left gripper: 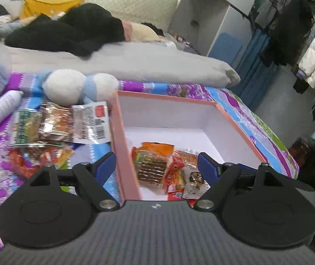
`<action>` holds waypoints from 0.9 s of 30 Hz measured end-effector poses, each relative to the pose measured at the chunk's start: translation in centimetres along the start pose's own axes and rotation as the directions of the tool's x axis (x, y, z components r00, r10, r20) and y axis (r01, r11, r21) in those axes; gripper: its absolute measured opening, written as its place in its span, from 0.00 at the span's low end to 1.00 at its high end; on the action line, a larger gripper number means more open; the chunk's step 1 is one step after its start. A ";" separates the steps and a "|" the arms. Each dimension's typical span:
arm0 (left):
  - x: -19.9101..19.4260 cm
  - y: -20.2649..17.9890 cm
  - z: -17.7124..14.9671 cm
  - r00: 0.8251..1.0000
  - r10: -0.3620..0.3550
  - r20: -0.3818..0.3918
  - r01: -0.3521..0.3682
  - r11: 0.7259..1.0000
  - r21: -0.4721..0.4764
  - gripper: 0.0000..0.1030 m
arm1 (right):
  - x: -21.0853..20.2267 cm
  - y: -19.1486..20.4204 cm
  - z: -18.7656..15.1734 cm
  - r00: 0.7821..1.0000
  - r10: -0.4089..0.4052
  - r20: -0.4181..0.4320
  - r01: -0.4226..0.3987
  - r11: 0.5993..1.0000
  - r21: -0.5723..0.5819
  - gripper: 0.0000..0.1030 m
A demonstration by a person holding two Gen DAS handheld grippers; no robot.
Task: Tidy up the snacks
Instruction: 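Open both tools to drop the packets into the pink box, then withdraw both open tools from the pink box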
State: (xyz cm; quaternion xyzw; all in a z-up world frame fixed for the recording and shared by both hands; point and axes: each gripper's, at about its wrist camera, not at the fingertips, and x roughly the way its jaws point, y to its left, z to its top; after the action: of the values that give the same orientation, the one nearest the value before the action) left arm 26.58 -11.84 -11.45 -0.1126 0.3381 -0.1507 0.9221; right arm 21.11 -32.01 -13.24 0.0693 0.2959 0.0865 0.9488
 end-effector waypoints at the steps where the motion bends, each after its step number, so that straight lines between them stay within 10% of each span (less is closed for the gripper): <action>1: -0.7 0.3 -0.2 1.000 0.005 0.007 -0.005 1.000 0.000 0.82 | -0.4 0.4 -0.2 1.000 0.005 0.008 -0.005 1.000 -0.003 0.71; 27: -13.1 8.8 -7.4 0.986 0.131 0.102 -0.121 0.988 -0.096 0.82 | -6.7 10.7 -7.1 0.995 0.101 -0.019 -0.102 0.985 -0.136 0.71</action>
State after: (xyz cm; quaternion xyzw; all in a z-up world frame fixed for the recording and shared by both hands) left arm 13.99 0.21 -11.95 -0.1403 0.3005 -0.0702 0.9408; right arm 10.32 -22.38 -13.39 0.0184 0.2909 0.1552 0.9439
